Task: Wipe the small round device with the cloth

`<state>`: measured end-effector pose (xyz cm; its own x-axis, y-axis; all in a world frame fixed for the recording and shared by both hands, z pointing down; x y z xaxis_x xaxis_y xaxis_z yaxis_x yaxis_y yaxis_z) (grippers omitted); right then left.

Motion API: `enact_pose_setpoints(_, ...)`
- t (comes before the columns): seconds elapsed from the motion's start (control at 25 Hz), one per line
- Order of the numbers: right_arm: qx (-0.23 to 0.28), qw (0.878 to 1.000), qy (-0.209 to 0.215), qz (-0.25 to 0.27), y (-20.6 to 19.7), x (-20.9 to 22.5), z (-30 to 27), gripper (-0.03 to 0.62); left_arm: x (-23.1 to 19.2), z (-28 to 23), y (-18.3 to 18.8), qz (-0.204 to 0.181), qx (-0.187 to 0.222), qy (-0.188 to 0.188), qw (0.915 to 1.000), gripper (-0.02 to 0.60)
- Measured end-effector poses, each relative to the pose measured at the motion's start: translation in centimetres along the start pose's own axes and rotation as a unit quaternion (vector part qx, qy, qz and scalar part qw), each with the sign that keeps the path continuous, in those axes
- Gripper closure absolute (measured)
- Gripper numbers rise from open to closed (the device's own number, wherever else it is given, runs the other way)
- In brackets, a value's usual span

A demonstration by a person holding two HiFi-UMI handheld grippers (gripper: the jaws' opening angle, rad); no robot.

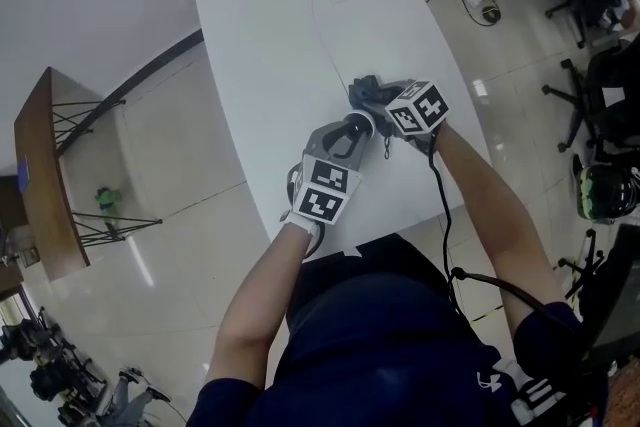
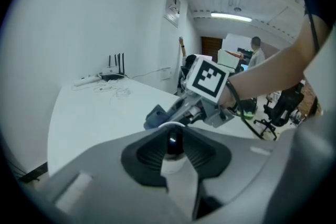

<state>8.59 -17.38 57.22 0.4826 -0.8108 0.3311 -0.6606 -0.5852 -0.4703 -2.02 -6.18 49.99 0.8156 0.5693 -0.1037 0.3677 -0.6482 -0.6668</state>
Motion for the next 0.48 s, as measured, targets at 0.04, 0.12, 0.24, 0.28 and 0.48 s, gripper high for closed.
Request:
enact_pose_setpoints(0.04, 0.008, 0.999, -0.004, -0.03, -0.8, 0.1, -0.1, 0.499, -0.1, 0.0, -0.1, -0.001, 0.0, 0.001, 1.0, 0.491)
enact_pose_setpoints(0.12, 0.034, 0.996, -0.019, -0.082, -2.1, -0.1, 0.2, 0.5, -0.2, 0.0, -0.2, -0.002, -0.001, 0.001, 1.0, 0.491)
enact_pose_setpoints(0.24, 0.06, 0.987, -0.056, -0.139, -4.2, -1.5, 1.0, 0.499, -0.3, -0.2, -0.3, -0.001, -0.001, -0.002, 1.0, 0.491)
enact_pose_setpoints(0.28, 0.064, 0.983, -0.066, -0.157, -5.1, -2.1, 1.2, 0.499, -0.4, -0.3, -0.3, -0.001, -0.001, -0.002, 1.0, 0.489)
enact_pose_setpoints(0.48, 0.094, 0.953, -0.066, -0.281, -8.5, -5.5, 1.1, 0.499, -0.4, -0.3, -0.4, 0.003, 0.004, -0.002, 1.0, 0.489)
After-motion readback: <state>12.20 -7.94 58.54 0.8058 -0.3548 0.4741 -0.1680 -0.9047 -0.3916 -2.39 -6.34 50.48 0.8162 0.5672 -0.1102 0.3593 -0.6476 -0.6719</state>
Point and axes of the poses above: the fingertips, and each gripper's own axes: z backward along the fingers, x to its right, y out of its top, the point moved 8 cm from there along z, backward along the fingers, and after that the axes turned 11 degrees about -x, right-handed, at the moved point
